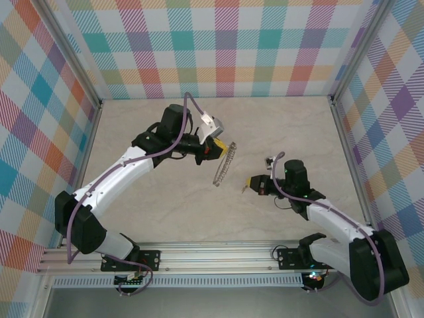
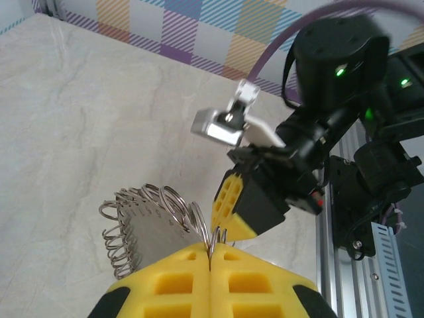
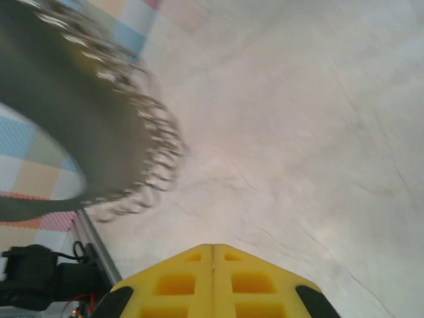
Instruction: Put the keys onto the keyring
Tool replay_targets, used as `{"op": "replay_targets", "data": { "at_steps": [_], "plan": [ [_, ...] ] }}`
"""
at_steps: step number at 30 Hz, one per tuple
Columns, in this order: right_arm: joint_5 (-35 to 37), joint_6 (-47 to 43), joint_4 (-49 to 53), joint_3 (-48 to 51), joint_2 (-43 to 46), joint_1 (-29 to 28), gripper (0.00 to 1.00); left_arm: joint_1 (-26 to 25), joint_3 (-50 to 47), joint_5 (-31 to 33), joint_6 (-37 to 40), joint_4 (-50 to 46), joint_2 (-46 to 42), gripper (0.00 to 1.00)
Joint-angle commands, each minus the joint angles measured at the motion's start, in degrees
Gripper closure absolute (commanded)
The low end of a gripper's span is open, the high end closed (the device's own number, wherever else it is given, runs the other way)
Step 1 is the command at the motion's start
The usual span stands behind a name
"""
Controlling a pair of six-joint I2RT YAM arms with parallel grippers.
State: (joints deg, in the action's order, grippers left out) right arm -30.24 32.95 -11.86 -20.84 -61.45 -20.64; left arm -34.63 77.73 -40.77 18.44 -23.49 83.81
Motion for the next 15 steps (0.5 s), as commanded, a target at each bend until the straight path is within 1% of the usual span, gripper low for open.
{"op": "replay_targets", "data": {
  "at_steps": [1, 6, 13, 14, 15],
  "plan": [
    [3.2, 1.8, -4.5, 1.2, -3.1, 0.0, 1.0, -0.5, -0.8, -0.7, -1.4, 3.0, -1.7, 1.0],
    [4.7, 1.9, -5.8, 0.7, -9.4, 0.1, 1.0, -0.5, -1.6, -1.5, -2.6, 3.6, -1.2, 1.0],
    [4.3, 2.4, -8.0, -1.5, -17.7, 0.1, 0.99, -0.5, -2.0, -2.1, -3.6, 4.1, -0.6, 1.0],
    [4.1, 2.5, -8.3, -1.9, -18.5, 0.1, 0.93, -0.5, -2.0, -2.1, -3.7, 4.0, -0.6, 1.0],
    [3.9, 2.7, -8.7, -2.2, -18.9, 0.1, 0.84, -0.5, -2.0, -2.2, -3.8, 4.0, -0.6, 1.0]
  ]
}}
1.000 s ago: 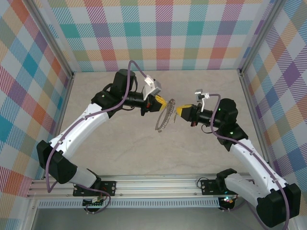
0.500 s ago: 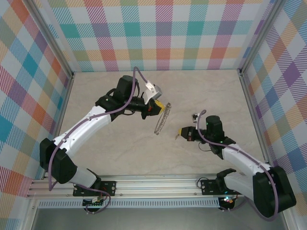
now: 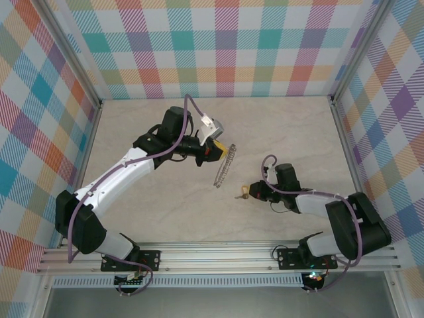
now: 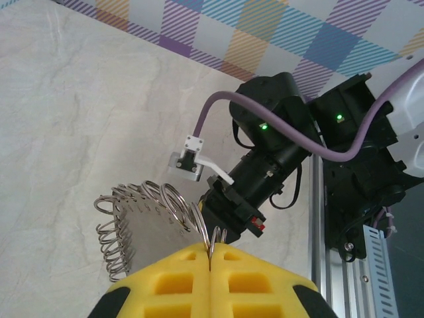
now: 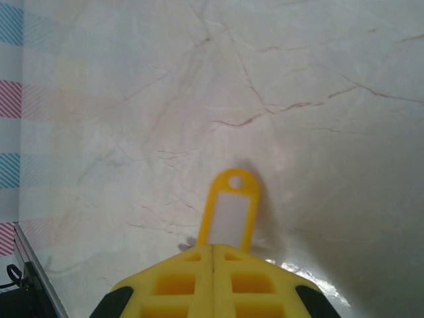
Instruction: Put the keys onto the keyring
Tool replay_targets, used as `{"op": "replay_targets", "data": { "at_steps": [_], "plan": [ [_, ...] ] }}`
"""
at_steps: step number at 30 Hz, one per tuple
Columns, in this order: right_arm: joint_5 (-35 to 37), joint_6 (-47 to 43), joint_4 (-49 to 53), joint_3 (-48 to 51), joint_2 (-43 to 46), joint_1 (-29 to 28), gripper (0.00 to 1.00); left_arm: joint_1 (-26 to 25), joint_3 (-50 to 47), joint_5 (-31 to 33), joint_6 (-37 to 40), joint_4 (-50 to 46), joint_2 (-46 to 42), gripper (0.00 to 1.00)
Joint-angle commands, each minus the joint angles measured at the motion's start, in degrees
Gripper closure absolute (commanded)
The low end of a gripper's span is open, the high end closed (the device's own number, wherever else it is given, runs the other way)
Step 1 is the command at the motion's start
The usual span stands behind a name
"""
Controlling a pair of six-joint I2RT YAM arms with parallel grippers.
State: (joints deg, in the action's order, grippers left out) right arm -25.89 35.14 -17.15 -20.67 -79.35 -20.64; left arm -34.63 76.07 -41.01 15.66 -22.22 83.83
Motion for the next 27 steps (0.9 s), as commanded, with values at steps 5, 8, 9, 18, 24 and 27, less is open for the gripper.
{"op": "replay_targets", "data": {
  "at_steps": [5, 8, 9, 18, 24, 27],
  "plan": [
    [-0.3, 0.8, 0.3, -4.6, 3.4, 0.1, 0.59, -0.5, -0.5, -2.9, -1.1, 2.1, -0.7, 1.0],
    [0.2, 0.3, 5.6, -6.9, 10.5, 0.1, 0.56, -0.5, -0.2, -4.1, -1.0, 1.7, -0.5, 1.0],
    [0.3, -0.1, 7.3, -7.9, 13.4, 0.1, 0.55, -0.5, -0.1, -4.6, -1.0, 1.5, -0.3, 1.0],
    [-9.7, -5.3, 9.2, -18.6, 28.5, 0.1, 0.51, -0.5, 3.6, -9.5, -0.8, -1.5, 1.5, 1.0],
    [-19.2, -2.2, 2.4, -23.0, 26.2, 0.2, 0.54, -0.5, 6.3, -12.9, -1.2, -2.7, 2.5, 1.0],
    [-21.4, -0.4, -0.2, -23.8, 25.5, 0.2, 0.58, -0.5, 7.5, -14.0, -1.3, -3.2, 2.9, 1.0]
  ]
}}
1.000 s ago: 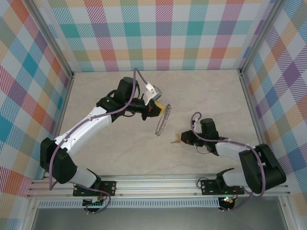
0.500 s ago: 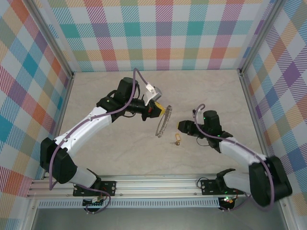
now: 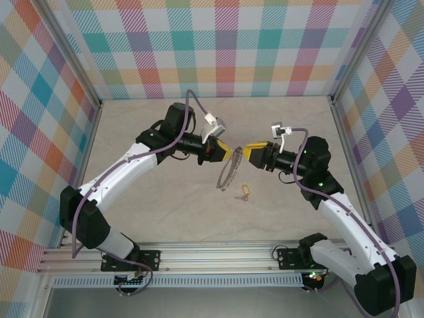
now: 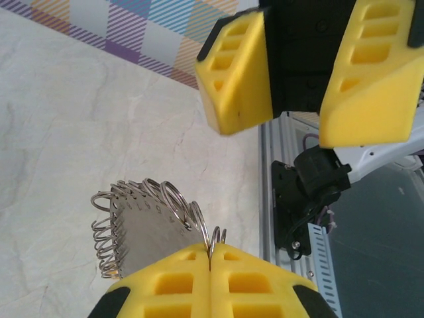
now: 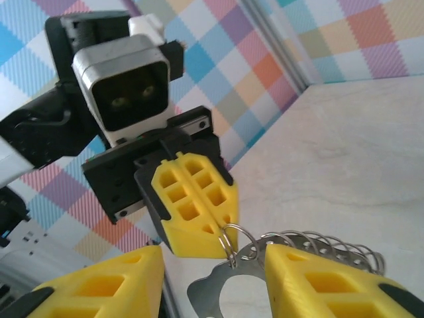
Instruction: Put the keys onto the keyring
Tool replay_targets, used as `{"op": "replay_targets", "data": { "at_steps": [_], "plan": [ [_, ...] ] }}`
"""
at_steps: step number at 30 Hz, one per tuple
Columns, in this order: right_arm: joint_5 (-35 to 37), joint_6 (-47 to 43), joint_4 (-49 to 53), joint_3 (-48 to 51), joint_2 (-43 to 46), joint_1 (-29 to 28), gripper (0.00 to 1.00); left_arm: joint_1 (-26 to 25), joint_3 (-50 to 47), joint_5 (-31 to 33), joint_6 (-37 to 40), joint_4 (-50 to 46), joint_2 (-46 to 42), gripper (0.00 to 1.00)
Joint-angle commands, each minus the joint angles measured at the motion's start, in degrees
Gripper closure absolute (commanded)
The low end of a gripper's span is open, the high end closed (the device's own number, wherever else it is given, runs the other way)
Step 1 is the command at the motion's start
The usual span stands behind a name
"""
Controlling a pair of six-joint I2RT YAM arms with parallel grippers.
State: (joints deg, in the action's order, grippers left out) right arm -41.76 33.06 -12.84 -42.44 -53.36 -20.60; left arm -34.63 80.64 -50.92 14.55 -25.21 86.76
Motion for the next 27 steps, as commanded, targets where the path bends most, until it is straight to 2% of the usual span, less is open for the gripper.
{"op": "replay_targets", "data": {
  "at_steps": [1, 5, 14, 27],
  "plan": [
    [-5.9, 2.3, -5.1, -2.2, -0.6, 0.2, 0.6, -0.5, 3.2, -4.4, -0.3, -0.3, 0.1, 1.0],
    [-7.2, 4.2, -7.3, -2.1, -0.8, 0.1, 0.63, -0.5, 4.0, -4.7, -0.2, -0.5, 0.3, 1.0],
    [-7.5, 6.7, -11.5, -1.6, -2.3, -0.8, 0.63, -0.5, 4.9, -4.9, -0.3, -0.7, 0.9, 1.0],
    [-5.8, 5.4, -12.0, -1.8, -6.7, -2.3, 0.64, -0.5, 5.2, -5.5, -0.4, -0.5, 0.6, 1.0]
  ]
}}
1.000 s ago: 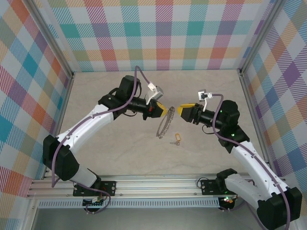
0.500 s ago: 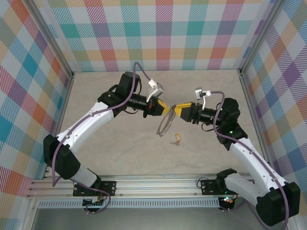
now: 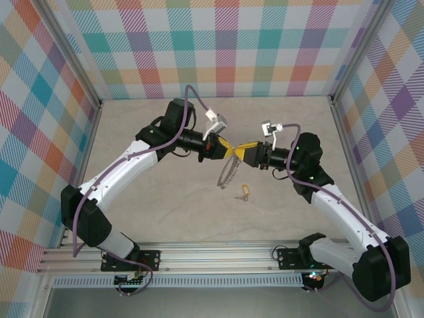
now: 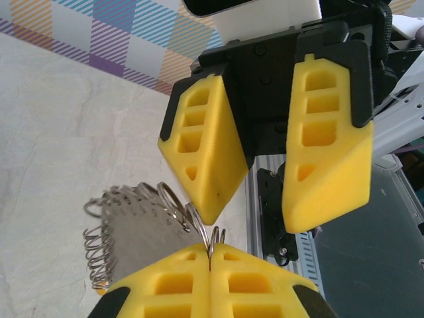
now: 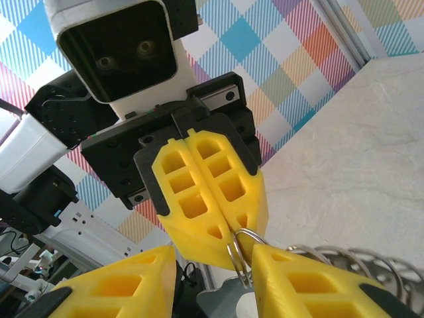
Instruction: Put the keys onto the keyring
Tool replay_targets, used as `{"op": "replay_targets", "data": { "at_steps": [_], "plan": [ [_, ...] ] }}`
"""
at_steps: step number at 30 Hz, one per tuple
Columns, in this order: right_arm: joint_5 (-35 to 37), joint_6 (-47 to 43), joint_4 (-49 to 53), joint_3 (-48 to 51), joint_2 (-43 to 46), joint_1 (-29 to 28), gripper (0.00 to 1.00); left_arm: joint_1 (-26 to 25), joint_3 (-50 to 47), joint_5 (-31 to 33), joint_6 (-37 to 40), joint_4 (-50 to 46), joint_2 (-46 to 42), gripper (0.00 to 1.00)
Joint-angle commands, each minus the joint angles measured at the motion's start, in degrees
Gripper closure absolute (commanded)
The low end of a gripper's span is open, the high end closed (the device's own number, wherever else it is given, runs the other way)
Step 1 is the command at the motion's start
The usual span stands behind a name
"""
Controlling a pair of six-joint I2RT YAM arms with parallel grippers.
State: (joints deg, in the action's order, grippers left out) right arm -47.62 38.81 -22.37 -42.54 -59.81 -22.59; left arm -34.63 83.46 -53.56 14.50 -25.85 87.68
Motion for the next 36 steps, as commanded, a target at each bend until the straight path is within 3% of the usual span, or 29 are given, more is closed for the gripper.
{"op": "replay_targets", "data": {
  "at_steps": [1, 7, 14, 20, 26, 33, 36],
  "plan": [
    [0.2, -0.5, -2.4, -1.6, -0.5, -0.4, 0.63, -0.5, 2.4, -2.9, -0.3, 0.1, -0.4, 1.0],
    [-0.2, -0.4, -2.8, -1.4, -1.8, -0.5, 0.66, -0.5, 2.3, -2.9, -0.3, 0.4, -0.4, 1.0],
    [-1.5, -0.4, -3.0, -1.0, -1.8, -0.9, 0.79, -0.5, 2.1, -2.5, -0.5, 1.1, -0.2, 1.0],
    [-2.2, -0.4, -3.3, -0.7, -2.0, -1.6, 0.81, -0.5, 2.2, -2.5, -0.8, 1.4, 0.0, 1.0],
    [-2.4, -0.1, -4.0, -1.0, -2.7, -1.8, 1.0, -0.5, 2.2, -2.6, -1.4, 2.0, 0.1, 1.0],
    [-0.2, -1.7, -2.8, -0.5, -1.8, -1.8, 1.0, -0.4, 2.9, 1.3, -2.0, 1.2, -0.1, 1.0],
    [1.3, -3.8, -0.2, -0.9, -0.9, -1.8, 1.0, 0.3, 2.3, 4.0, -1.5, 0.3, -1.4, 0.81]
  ]
}}
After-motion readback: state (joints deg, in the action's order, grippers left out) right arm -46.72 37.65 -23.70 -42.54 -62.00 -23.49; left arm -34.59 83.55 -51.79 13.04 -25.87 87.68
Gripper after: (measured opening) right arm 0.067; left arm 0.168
